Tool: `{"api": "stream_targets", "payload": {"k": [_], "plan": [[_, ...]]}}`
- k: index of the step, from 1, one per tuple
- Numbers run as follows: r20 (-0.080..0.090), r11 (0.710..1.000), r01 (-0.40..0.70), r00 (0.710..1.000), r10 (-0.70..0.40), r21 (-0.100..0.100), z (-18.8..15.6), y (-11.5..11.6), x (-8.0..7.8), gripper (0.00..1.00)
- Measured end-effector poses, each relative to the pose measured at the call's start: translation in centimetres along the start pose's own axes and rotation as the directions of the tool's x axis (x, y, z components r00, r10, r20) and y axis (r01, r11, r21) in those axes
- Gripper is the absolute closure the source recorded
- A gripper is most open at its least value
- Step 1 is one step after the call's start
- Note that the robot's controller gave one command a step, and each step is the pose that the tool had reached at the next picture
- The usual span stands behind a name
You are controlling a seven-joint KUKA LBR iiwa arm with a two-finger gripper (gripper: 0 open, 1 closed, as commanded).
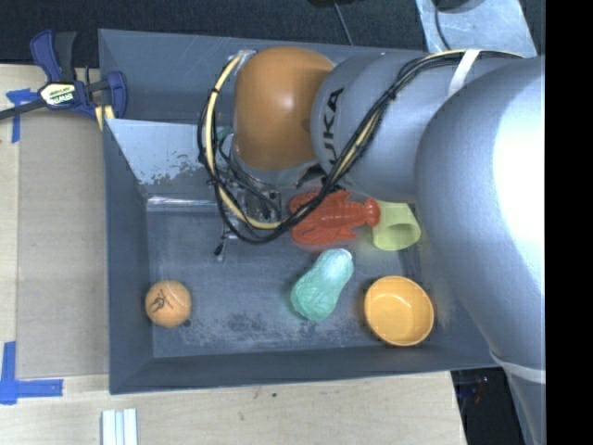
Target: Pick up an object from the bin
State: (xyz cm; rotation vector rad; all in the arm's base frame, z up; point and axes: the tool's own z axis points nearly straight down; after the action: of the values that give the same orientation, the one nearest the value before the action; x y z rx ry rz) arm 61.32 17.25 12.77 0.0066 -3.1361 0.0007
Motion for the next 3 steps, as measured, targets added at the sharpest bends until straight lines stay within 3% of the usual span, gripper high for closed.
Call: {"api": "stream_targets", "payload": {"k": [1,2,3], "plan": [[0.008,1.000,-0.005,1.000,0.005,-0.002,-0.5,-0.1,-0.2,0.00],[0.003,0.912,0.409,0.912,-0.409,-0.002,5.9,5.6,6.5,0.00],[0.011,0.944,0.330,0.944,-0.330,0.001,0.6,5.5,4.5,0.00]]}}
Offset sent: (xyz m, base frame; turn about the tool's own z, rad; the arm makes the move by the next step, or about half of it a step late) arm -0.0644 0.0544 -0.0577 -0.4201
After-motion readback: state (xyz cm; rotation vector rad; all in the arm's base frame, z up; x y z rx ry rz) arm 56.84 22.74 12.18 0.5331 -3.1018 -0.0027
